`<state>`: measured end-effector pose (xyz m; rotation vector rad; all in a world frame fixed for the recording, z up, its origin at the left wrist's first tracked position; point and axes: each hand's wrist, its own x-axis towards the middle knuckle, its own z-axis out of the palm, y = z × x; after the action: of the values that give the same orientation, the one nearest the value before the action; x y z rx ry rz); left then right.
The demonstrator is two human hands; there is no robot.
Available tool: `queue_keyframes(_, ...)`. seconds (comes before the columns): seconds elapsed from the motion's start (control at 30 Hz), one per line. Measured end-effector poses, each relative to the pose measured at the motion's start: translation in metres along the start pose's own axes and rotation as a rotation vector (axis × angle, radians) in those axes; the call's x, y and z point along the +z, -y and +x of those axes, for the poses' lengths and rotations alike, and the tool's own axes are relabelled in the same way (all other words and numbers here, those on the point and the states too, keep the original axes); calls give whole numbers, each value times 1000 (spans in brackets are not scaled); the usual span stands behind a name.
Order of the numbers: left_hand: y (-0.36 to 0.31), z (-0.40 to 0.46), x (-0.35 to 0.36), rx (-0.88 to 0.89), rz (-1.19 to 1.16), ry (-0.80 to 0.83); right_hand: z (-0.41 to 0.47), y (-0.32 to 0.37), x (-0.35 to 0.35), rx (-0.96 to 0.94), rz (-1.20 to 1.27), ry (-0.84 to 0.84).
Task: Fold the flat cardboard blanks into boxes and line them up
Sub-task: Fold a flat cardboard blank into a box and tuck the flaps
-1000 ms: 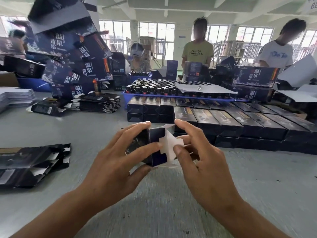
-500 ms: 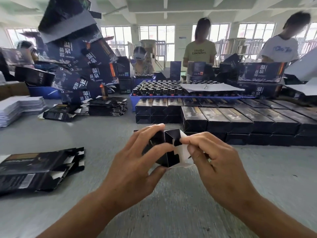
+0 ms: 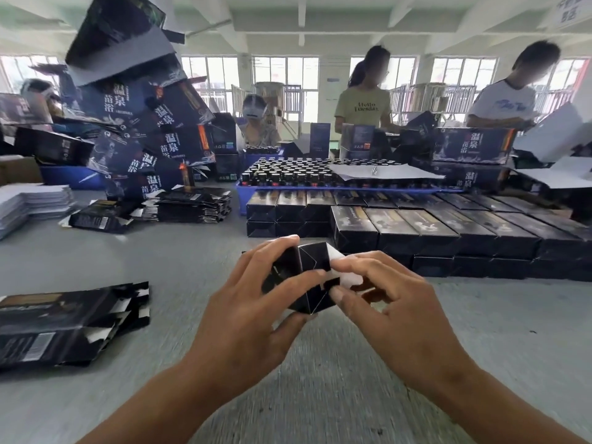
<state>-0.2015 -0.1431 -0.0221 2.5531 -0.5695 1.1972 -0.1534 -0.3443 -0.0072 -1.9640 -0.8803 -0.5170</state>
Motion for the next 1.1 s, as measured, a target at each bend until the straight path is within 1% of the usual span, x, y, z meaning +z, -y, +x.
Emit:
queue_keyframes(0.13,-2,1,2,23,25,-6,-2,0,1,-10,-32,-60)
queue_keyframes(0.27,-2,2,1,5,29,2,-3,1,2,87,98,-69)
queue_keyframes(0.4,-2,1,0,-18,22,-23,-4,4,1,39,71,-7)
queue_keyframes(0.5,-3,1,-2,-36,-7,-33,-3,6,1,34,133,11)
queue_keyframes(0.6,-7,1,-2,-34,-27,-30,-2,6,1,100,228,-34)
queue_keyframes(0.77,-13,0,-3,-52,-52,-8,-2,6,4,177,324,-13)
queue_keyframes(1.1,-17,1,-3,-28,-91,-28,-3,9,2,191,272,-87)
